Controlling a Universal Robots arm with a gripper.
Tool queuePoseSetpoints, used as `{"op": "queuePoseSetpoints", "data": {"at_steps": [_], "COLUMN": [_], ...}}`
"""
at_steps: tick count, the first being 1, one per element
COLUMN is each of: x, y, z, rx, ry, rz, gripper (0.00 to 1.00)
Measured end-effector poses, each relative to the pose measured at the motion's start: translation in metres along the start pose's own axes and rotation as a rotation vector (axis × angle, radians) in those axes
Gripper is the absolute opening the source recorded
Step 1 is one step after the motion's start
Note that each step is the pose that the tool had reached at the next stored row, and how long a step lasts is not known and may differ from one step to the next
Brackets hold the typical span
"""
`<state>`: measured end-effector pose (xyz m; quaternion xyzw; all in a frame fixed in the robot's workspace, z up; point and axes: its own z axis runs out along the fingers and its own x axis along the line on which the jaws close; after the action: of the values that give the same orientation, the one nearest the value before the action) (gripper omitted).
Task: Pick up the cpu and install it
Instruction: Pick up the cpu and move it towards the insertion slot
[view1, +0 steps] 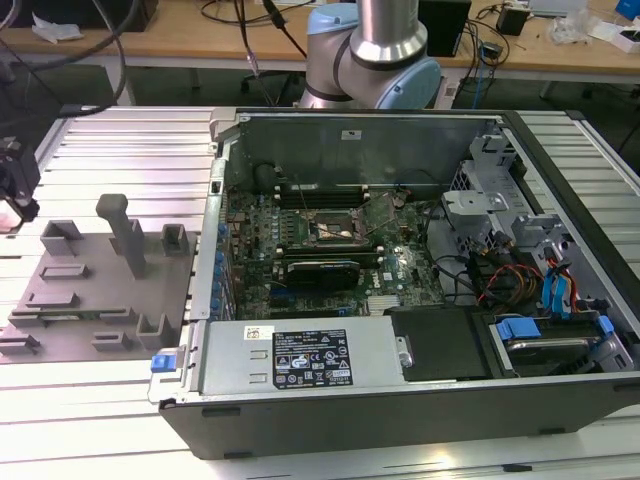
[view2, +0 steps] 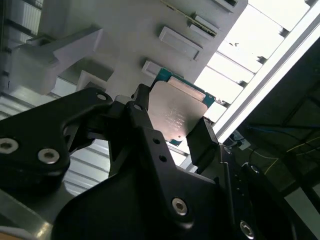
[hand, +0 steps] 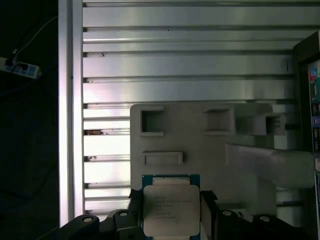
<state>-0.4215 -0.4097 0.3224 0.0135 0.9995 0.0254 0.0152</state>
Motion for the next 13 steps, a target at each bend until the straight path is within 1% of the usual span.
{"op": "queuePoseSetpoints", "data": {"at_steps": [8, 10, 11, 13], "x": [-0.0008, -0.0011, -0.0013, -0.0016], "y": [0.0026, 0.0032, 0.0038, 0.0045], "z": [-0.0294, -0.0378, -0.0463, -0.0562], "rx": [0.0000, 0.0001, 0.0000, 0.0000], "ry": [0.0000, -0.0001, -0.0001, -0.0001], "rz": [0.000, 0.000, 0.000, 0.000], "gripper": [0.55, 0.55, 0.55, 0.55]}}
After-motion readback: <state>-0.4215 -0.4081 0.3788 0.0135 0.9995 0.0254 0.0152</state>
